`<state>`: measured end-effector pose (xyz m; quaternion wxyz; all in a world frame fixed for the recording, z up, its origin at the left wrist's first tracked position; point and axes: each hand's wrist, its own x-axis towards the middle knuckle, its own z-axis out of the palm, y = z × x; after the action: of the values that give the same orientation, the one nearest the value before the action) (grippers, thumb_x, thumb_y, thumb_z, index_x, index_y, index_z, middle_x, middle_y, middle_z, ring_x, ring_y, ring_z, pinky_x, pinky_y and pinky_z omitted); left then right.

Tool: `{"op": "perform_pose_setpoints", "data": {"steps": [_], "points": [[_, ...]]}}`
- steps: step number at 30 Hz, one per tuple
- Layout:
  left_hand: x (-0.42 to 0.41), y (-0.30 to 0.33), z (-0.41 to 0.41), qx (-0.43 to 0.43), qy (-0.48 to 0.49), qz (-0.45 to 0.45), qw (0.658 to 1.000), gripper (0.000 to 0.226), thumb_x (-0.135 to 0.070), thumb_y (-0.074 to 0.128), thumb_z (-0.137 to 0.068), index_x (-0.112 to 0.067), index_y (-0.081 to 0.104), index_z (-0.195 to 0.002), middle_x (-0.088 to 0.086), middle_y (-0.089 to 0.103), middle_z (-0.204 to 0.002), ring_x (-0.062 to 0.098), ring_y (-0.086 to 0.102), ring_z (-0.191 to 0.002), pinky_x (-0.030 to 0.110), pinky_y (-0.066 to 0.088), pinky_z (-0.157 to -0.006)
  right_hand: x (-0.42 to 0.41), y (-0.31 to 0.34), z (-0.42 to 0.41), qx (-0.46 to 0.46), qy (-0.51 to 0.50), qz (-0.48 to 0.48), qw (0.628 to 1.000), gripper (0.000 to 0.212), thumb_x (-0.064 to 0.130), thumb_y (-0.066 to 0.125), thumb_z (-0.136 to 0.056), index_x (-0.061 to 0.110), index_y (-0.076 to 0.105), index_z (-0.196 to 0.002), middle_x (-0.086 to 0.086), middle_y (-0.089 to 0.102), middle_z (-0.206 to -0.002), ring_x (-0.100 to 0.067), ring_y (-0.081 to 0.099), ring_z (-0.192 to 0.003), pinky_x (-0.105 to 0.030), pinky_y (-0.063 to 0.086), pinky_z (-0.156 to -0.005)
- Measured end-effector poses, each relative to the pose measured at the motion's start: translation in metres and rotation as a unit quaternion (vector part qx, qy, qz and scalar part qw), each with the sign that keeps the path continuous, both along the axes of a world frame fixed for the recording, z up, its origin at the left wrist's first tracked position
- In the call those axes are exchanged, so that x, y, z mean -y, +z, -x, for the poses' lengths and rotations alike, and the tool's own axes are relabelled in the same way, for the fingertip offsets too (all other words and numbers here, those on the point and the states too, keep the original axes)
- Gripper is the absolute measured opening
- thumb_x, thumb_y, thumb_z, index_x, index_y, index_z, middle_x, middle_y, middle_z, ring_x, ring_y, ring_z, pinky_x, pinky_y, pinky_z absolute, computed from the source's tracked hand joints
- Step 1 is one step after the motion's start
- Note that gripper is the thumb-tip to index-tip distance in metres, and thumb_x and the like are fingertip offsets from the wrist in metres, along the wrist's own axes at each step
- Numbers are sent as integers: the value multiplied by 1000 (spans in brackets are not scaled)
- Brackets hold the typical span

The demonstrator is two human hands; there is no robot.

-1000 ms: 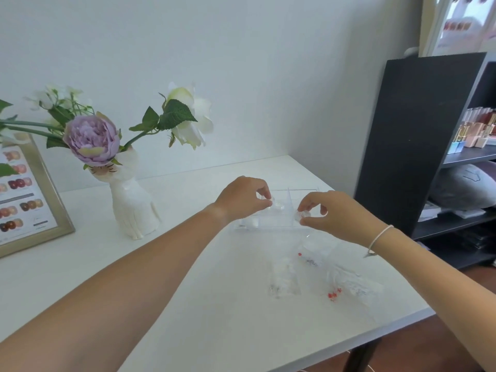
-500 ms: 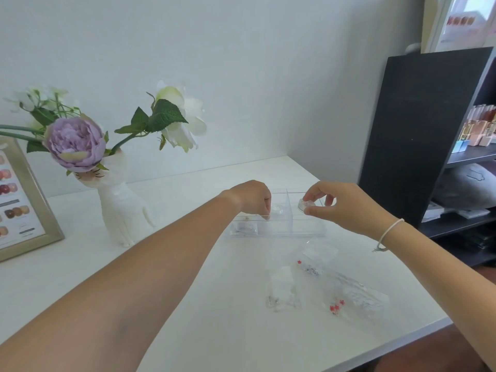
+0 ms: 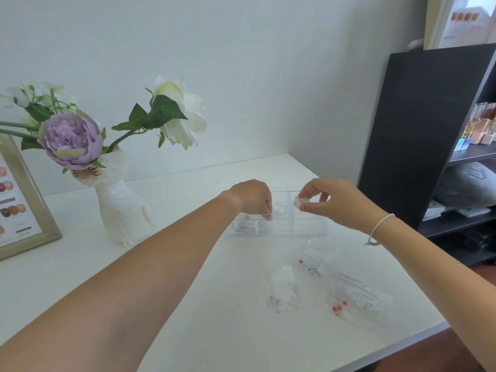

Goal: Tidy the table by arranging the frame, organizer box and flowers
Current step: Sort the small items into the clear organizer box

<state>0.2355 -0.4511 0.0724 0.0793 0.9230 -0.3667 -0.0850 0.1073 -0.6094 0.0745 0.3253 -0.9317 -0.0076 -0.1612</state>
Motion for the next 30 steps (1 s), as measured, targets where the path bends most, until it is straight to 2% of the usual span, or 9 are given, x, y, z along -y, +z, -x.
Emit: {"op": "perform_pose_setpoints", "data": {"steps": [4,10,13,16,20,23,26,28,30], "points": [[-2,0,1,1,9,20,1000,16,-26,71,-75,-16,69,-87,-2,70,-99,22,66,-91,33,51,-79,-1,1,-1,-1,5,-3,1000,9,33,68,-78,35,59,-75,25,58,-83,-17,53,-69,-20,43,-60],[-3,1,3,17,-1,7,1000,9,-28,70,-76,-20,64,-74,-4,68,-88,20,62,-74,29,46,-70,-1,-1,-4,-5,4,5,1000,8,34,67,-77,34,60,-77,24,58,-84,-21,57,-74,-23,45,-62],[-6,-1,3,15,0,36,999,10,-25,67,-78,-16,68,-81,-3,69,-93,20,64,-83,30,48,-73,-1,-2,-7,-11,5,4,1000,7,35,67,-77,33,60,-77,25,58,-83,-17,55,-71,-22,45,-63],[-14,-2,2,19,0,92,996,16,-25,63,-81,-16,70,-92,-5,67,-105,14,58,-89,29,45,-78,-2,-3,-12,-14,5,2,1000,7,38,67,-77,34,61,-77,25,59,-83,-10,53,-68,-21,44,-63],[-33,-4,0,39,-2,168,985,14,-28,61,-84,-22,69,-95,-7,64,-108,3,48,-78,22,36,-74,-8,-1,-21,-18,19,16,1000,10,33,66,-77,36,58,-73,22,60,-82,15,51,-66,-7,38,-56],[-49,-9,-2,60,17,222,973,16,-28,60,-85,-26,67,-99,-7,63,-111,8,46,-87,22,34,-77,-13,-1,-33,-43,19,38,998,8,30,67,-77,31,59,-76,15,63,-88,6,50,-67,-15,37,-65],[-64,-14,-4,74,42,256,963,21,-31,62,-84,-27,66,-105,-8,63,-115,13,48,-103,22,33,-82,-18,-2,-44,-74,4,88,993,7,31,65,-78,26,60,-80,7,67,-97,-9,56,-87,-31,37,-87],[-74,-19,-5,58,59,270,959,27,-34,64,-83,-26,65,-108,-8,61,-121,13,48,-114,20,32,-87,-20,-3,-50,-89,-3,135,987,6,30,63,-78,26,59,-80,6,67,-101,-15,57,-99,-34,30,-88],[-82,-24,-5,20,76,278,957,35,-37,65,-82,-26,62,-116,-6,55,-132,12,46,-124,19,31,-94,-23,-5,-54,-100,-8,165,981,6,29,62,-78,26,58,-80,7,67,-101,-15,56,-100,-33,26,-84]]}}
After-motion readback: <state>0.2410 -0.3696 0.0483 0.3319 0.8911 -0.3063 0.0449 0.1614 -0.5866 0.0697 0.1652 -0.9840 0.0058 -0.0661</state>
